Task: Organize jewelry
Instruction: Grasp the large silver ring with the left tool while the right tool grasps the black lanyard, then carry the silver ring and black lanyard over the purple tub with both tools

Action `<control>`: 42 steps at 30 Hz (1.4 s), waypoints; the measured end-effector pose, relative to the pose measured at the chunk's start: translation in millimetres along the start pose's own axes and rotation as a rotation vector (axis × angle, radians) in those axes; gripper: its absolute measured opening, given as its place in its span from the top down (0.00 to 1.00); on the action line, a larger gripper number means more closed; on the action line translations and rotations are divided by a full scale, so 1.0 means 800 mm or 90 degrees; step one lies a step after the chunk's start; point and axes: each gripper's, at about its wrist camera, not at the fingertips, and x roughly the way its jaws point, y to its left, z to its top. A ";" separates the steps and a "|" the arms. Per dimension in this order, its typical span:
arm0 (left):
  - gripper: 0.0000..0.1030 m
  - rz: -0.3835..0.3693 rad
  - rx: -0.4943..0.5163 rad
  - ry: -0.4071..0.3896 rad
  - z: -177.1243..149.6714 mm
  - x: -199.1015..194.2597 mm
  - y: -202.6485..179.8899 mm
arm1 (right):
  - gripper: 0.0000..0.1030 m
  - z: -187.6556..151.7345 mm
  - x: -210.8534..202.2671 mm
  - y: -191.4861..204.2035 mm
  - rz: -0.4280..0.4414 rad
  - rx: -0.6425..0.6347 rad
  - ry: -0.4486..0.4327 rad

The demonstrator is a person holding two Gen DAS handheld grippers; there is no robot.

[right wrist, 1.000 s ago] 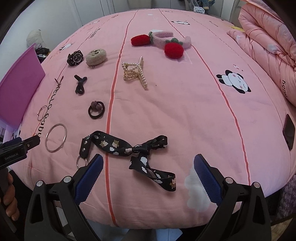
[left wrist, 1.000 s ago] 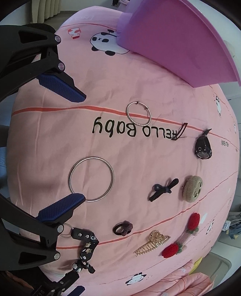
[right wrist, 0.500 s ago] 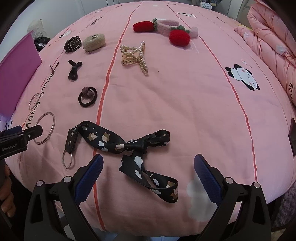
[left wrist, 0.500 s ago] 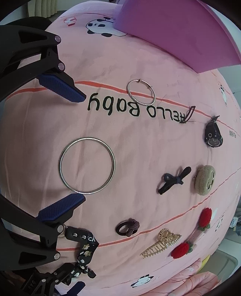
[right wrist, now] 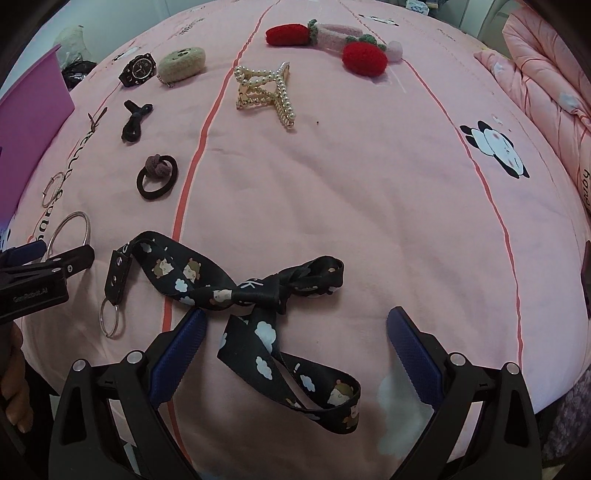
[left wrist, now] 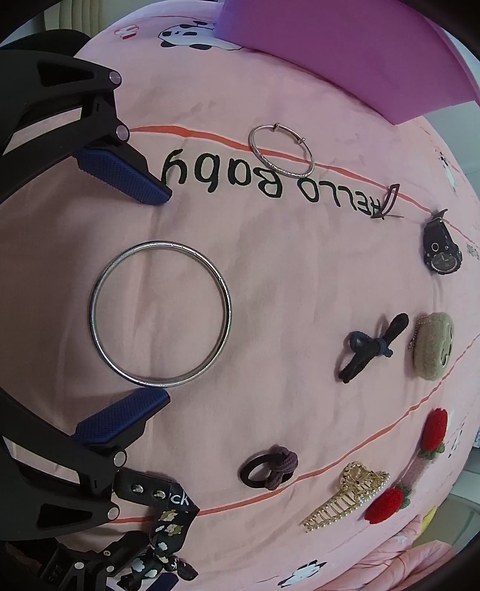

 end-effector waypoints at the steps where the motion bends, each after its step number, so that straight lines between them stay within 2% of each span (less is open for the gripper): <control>1: 0.05 0.002 0.003 -0.001 0.000 0.003 -0.001 | 0.09 0.000 0.002 0.000 -0.001 0.000 0.001; 8: 0.05 -0.012 -0.008 -0.013 -0.001 0.011 0.000 | 0.09 -0.003 0.011 0.006 -0.014 -0.012 -0.009; 13: 0.07 -0.027 -0.016 -0.020 -0.005 0.006 0.004 | 0.12 -0.005 0.007 0.007 -0.002 -0.011 -0.017; 16: 0.18 -0.028 -0.022 -0.027 -0.013 -0.004 0.009 | 0.28 -0.007 0.000 0.011 0.006 -0.022 -0.028; 18: 0.27 -0.029 -0.022 -0.032 -0.015 -0.010 0.012 | 0.42 -0.007 -0.004 0.015 0.014 -0.031 -0.032; 19: 0.31 -0.028 -0.022 -0.034 -0.015 -0.012 0.014 | 0.46 -0.006 -0.005 0.015 0.018 -0.031 -0.033; 20: 0.31 -0.030 -0.023 -0.034 -0.016 -0.013 0.017 | 0.56 -0.006 -0.007 0.014 0.025 -0.028 -0.035; 21: 0.31 -0.034 -0.026 -0.034 -0.017 -0.015 0.020 | 0.72 -0.006 -0.009 0.012 0.027 -0.023 -0.037; 23: 0.31 -0.038 -0.033 -0.033 -0.012 -0.019 0.020 | 0.89 -0.007 -0.015 0.008 0.030 -0.011 -0.042; 31: 0.31 -0.042 -0.047 -0.044 -0.003 -0.036 0.033 | 0.93 -0.003 -0.035 -0.002 0.076 0.023 -0.068; 42: 0.31 -0.062 -0.059 -0.099 0.003 -0.092 0.049 | 0.93 0.009 -0.101 0.006 0.102 0.020 -0.140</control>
